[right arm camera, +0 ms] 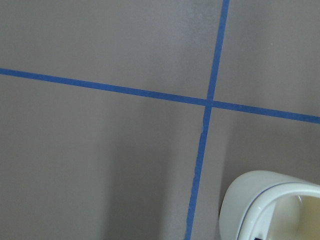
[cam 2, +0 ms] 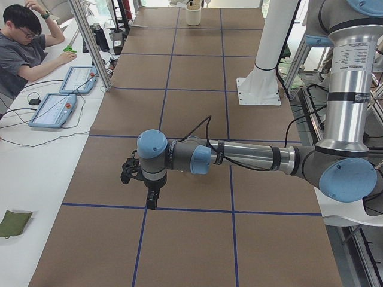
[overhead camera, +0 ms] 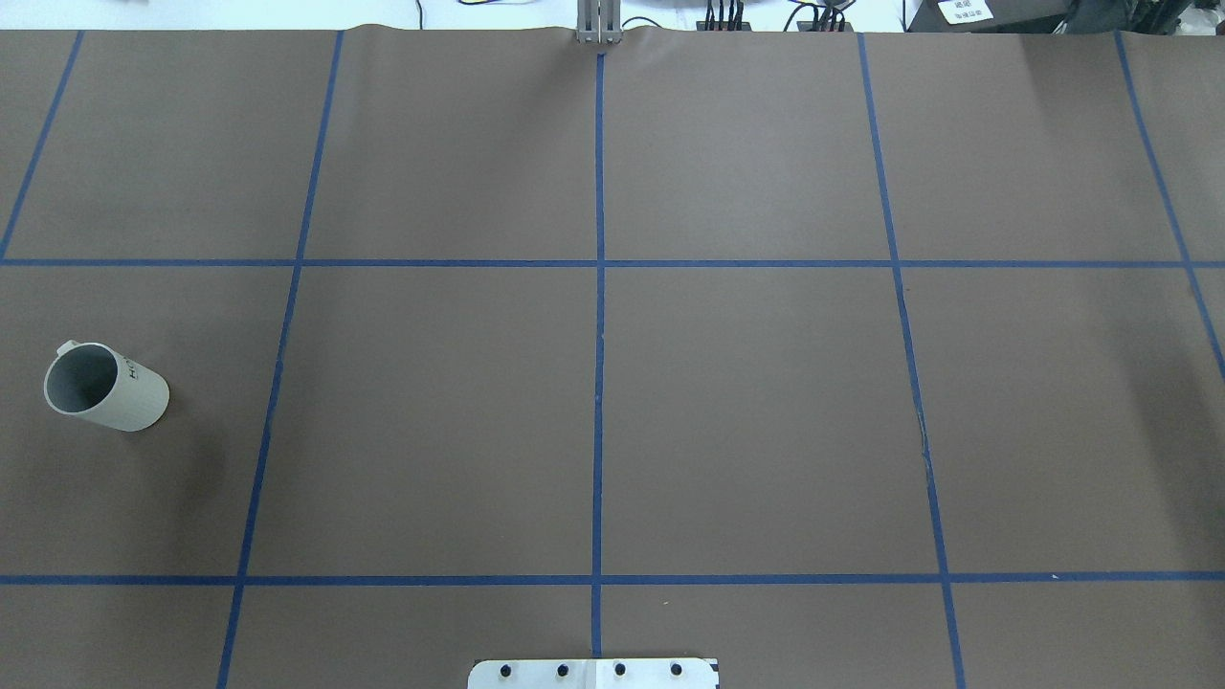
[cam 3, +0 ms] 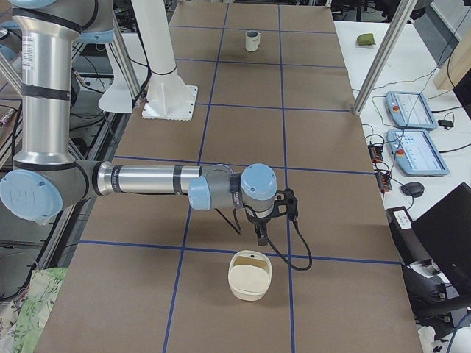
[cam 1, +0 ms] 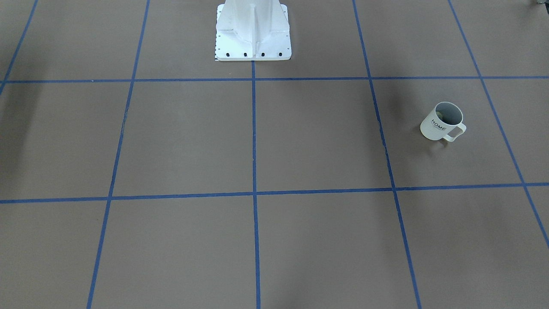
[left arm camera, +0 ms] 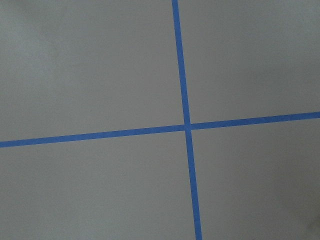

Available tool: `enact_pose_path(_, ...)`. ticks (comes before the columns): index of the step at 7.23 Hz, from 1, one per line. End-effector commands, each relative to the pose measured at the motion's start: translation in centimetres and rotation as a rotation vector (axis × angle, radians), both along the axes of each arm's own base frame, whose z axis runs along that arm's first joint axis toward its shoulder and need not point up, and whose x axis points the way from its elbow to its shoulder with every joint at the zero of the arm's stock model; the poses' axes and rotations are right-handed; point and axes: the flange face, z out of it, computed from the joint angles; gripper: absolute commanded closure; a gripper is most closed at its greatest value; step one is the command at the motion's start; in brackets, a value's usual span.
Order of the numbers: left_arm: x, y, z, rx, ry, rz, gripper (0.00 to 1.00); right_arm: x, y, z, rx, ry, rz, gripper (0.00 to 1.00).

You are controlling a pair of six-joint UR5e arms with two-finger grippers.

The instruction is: Left arm hands cup to right arm to dump lemon

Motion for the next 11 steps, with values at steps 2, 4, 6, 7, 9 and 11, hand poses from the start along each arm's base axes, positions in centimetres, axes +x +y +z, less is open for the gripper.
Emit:
enact_pose_path(2, -0.7, 0.2, -0.1, -0.004, 0.002, -0.018, 0.00, 0.0, -0.6, -0.7, 0.012, -0.002, 0.001, 0.00)
enact_pose_path(4, -0.4, -0.7, -1.5, 0.029, 0.005, -0.014, 0.00, 0.0, -1.0, -1.4, 0.029, -0.005, 0.000, 0.00)
enact_pose_path(6, 0.3, -2.3, -7.1, 0.070, 0.037, -0.105, 0.00, -0.1, -2.2, -4.4, 0.148, -0.003, -0.002, 0.00)
enact_pose_path(7, 3.1, -2.5, -10.0, 0.054, 0.065, -0.130, 0.00, 0.0, -3.8, -7.6, 0.221, 0.018, 0.003, 0.00)
enact_pose_path(9, 13.8, -2.6, -14.4, -0.093, 0.142, -0.200, 0.00, -0.7, -3.9, -8.2, 0.238, -0.007, -0.011, 0.00)
enact_pose_path(11, 18.2, 1.0, -13.0, -0.236, 0.189, -0.276, 0.00, -5.1, -6.4, -11.4, 0.270, -0.019, -0.058, 0.00)
